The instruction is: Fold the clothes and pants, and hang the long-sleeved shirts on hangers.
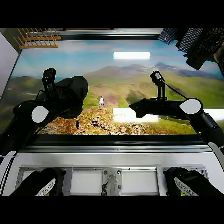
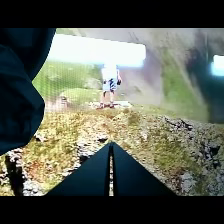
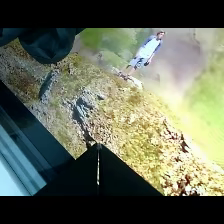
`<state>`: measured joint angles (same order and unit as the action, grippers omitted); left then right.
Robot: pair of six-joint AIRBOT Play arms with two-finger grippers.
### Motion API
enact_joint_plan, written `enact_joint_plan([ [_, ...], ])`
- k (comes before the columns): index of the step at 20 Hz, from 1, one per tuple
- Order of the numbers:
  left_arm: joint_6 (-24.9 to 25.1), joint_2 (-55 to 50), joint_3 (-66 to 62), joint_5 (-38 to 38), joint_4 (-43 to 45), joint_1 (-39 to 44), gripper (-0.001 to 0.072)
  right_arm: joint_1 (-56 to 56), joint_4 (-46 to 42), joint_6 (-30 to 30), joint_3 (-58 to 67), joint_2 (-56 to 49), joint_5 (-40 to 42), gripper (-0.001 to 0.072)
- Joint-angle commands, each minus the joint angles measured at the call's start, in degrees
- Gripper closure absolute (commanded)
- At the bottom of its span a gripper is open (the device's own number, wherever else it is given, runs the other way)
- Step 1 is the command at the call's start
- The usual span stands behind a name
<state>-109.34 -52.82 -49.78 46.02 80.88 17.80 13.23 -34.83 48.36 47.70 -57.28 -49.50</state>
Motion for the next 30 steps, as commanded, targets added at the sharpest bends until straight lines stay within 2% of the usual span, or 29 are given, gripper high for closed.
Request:
enact_joint_plan([
  [1, 0.0, 0.0, 0.0, 0.0, 0.0, 0.0, 0.0704, 0.1, 0.0, 0.0, 0.0, 0.0, 0.0, 0.0691],
  [17, 0.6, -0.1, 0.0, -1.3, 0.7, 0.0, 0.0702, 0.1, 0.0, 0.0, 0.0, 0.0, 0.0, 0.0691],
  [18, 3.3, -0.3, 0.0, -2.6, 0.9, -0.4, 0.0532, 0.1, 0.0, 0.0, 0.0, 0.0, 0.0, 0.069],
  [19, 5.5, -0.9, 0.0, -3.0, 1.7, -1.1, 0.0117, 0.1, 0.0, 0.0, 0.0, 0.0, 0.0, 0.0691],
  [20, 5.5, -2.1, 0.0, -2.6, 2.2, -2.1, -0.0008, 0.1, 0.0, 0.0, 0.0, 0.0, 0.0, 0.0691],
  [24, 5.4, -12.4, 0.0, 0.4, 2.1, -7.1, -0.0008, 0.1, 0.0, 0.0, 0.0, 0.0, 0.0, 0.0691],
  [30, 5.4, -28.8, -4.3, -7.3, 1.6, -9.3, -0.0009, 0.1, 0.0, 0.0, 0.0, 0.0, 0.0, 0.0691],
])
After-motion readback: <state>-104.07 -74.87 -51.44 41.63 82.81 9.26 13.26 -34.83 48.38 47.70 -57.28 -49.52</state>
